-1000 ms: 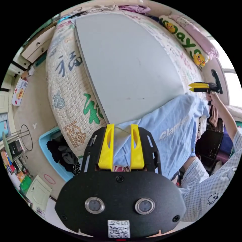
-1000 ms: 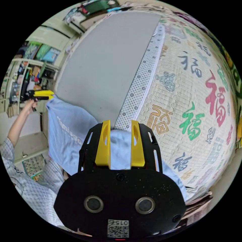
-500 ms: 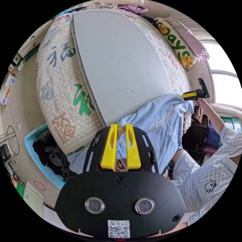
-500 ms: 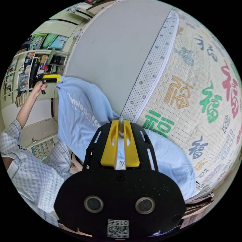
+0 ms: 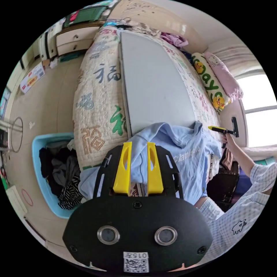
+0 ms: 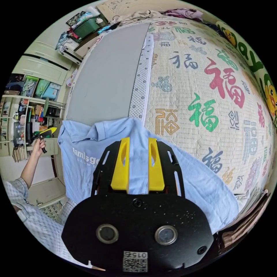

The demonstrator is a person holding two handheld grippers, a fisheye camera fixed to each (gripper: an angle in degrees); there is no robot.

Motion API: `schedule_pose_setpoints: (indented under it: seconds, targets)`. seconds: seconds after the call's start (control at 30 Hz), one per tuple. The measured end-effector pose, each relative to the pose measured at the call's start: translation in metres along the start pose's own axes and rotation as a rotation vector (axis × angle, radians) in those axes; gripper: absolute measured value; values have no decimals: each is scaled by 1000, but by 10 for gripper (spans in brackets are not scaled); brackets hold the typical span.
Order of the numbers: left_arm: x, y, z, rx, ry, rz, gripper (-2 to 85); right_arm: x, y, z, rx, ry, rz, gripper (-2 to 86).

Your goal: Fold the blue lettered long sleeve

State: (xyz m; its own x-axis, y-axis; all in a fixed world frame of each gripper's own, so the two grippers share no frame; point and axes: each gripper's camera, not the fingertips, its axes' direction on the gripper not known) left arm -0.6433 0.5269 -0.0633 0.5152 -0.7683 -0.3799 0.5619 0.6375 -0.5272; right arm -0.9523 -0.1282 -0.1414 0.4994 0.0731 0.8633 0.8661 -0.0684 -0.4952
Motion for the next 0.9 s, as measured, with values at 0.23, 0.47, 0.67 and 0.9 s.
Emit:
schedule_pose_setpoints:
  seconds: [0.23, 0.47, 0.67, 0.9]
  targets:
    - [128, -38, 53, -151, -232, 584, 119, -81, -35, 20, -28, 150, -347, 131]
    - [181, -52, 100, -294, -389, 847, 67, -123, -69, 78, -295, 225, -468, 121]
    - [130, -101, 52, -166, -208, 460, 13, -128, -60, 71, -146, 269, -418, 40]
    - [92, -140, 26, -99, -155, 190, 12, -145, -89, 99, -82, 392, -284, 3]
